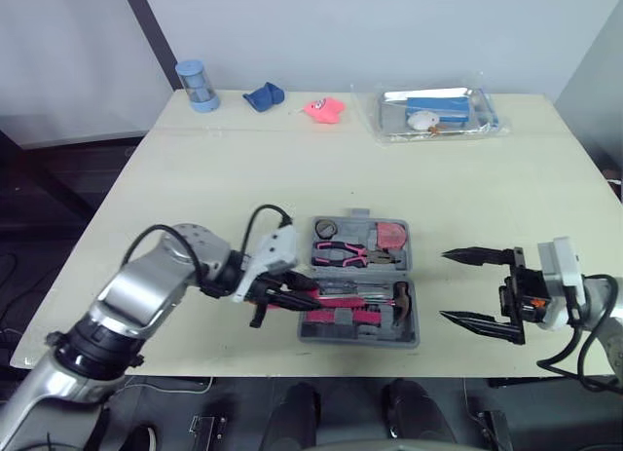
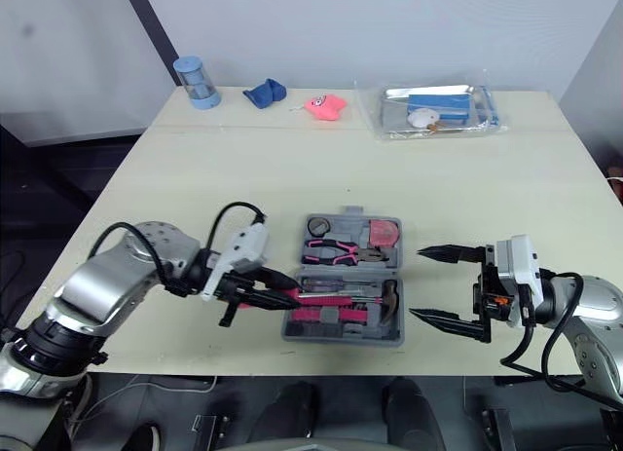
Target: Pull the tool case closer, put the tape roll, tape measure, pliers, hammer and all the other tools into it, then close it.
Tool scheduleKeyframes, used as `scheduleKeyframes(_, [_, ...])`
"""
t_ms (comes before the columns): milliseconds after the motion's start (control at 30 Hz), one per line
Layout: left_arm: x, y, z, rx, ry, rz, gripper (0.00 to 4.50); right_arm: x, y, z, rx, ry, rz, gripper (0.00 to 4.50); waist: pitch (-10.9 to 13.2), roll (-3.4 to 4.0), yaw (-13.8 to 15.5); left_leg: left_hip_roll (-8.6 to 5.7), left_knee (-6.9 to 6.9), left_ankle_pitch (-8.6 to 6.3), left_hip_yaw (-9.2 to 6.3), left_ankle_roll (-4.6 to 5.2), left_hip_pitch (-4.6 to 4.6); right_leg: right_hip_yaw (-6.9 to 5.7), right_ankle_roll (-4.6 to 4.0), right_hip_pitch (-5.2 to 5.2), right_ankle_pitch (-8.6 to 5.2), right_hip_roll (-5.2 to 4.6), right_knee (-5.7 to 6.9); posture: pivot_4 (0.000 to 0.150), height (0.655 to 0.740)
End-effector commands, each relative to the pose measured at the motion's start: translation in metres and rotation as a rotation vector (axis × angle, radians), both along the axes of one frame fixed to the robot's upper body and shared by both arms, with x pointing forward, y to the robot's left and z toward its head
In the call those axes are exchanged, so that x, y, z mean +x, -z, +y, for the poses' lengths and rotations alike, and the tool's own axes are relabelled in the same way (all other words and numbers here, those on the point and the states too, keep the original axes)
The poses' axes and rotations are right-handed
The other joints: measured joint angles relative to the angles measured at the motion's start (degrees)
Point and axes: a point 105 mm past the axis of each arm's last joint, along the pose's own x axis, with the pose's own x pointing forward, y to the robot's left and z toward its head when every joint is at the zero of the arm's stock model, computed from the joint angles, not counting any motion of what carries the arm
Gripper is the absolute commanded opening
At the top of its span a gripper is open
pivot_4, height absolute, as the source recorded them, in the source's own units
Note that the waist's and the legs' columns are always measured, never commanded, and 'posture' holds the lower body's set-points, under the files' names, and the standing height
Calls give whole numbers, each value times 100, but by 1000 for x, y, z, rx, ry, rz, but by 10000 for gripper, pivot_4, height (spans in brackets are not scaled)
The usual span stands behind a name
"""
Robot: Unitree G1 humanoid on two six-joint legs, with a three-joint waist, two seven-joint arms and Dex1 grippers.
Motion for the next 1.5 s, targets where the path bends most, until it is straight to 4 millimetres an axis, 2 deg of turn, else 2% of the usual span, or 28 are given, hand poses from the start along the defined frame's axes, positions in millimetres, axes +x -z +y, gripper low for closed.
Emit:
scheduleKeyframes(33, [-4,3,-12,58,74,-48,5737,-4,-9,-4,-16,6,-53,45000,0,0,1,0,0,0,0,0,-1,0,0,0,0,0,-1,1500,7400])
scheduleKeyframes(333, [0,31,-27,185,91,-75,5737,-15,8,-24,-109,5,18,45000,2,-1,2,-1,1,0,0,0,-1,0,0,1,0,0,-1,1500,7400])
scheduleKeyframes(533, [3,43,-38,215,68,-79,5737,-14,12,-31,-135,12,18,45000,2,-2,8,-1,4,0,0,1,1,2,1,3,0,1,2,1500,7400])
scheduleKeyframes(933, [7,55,-53,230,80,-52,5737,-14,11,-28,-127,20,4,45000,2,-2,12,-2,6,0,0,0,0,2,1,3,0,0,2,1500,7400])
scheduleKeyframes(1500, [5,59,-72,206,108,-27,5737,-18,15,-28,-123,41,9,45000,2,-1,27,-3,8,0,0,0,0,2,1,5,0,-1,1,1500,7400])
